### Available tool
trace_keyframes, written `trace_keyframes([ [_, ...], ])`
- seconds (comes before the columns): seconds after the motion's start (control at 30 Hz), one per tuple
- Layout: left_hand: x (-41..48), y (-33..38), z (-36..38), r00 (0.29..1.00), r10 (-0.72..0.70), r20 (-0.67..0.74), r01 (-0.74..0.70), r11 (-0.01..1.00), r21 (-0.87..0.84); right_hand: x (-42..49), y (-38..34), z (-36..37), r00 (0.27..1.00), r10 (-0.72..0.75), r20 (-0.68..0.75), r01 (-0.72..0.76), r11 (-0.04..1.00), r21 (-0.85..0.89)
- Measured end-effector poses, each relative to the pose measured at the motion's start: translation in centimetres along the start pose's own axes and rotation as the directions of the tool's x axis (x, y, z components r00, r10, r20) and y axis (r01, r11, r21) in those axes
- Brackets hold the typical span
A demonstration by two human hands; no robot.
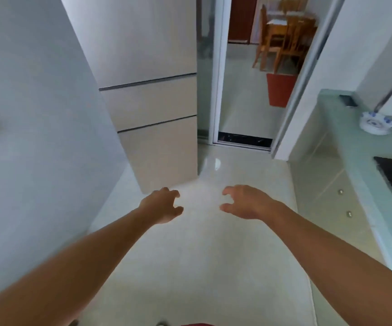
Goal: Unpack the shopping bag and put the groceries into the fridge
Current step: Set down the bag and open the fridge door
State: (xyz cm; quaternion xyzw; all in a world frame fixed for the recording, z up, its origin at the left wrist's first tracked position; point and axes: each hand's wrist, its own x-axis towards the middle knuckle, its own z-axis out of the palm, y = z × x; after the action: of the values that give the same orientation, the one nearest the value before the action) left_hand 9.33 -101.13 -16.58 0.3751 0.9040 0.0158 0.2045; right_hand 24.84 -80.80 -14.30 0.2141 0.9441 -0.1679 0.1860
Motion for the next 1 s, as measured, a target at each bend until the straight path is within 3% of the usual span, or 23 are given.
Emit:
trace_keyframes([
  [0.2,-1.8,-14.4,-3.7,0.987,-0.149,-0.059,0.148,0.989,-0.023,7.1,-13.6,-1.2,0.985,-0.173,-0.013,0.173,0.984,-0.047],
  [0.37,-2.2,-22.3,-7.0,0.970,-0.227,-0.090,0.222,0.973,-0.065,11.7,-21.4,-3.1,0.966,-0.260,-0.007,0.258,0.962,-0.089],
  [0.77,5.5,-32.8,-15.4,0.934,-0.315,-0.167,0.294,0.946,-0.138,26.4,-32.3,-10.6,0.929,-0.368,-0.040,0.359,0.922,-0.147],
  [1.0,13.5,-38.0,-24.3,0.906,-0.349,-0.239,0.321,0.936,-0.147,36.8,-37.2,-18.8,0.902,-0.419,-0.103,0.399,0.901,-0.171],
])
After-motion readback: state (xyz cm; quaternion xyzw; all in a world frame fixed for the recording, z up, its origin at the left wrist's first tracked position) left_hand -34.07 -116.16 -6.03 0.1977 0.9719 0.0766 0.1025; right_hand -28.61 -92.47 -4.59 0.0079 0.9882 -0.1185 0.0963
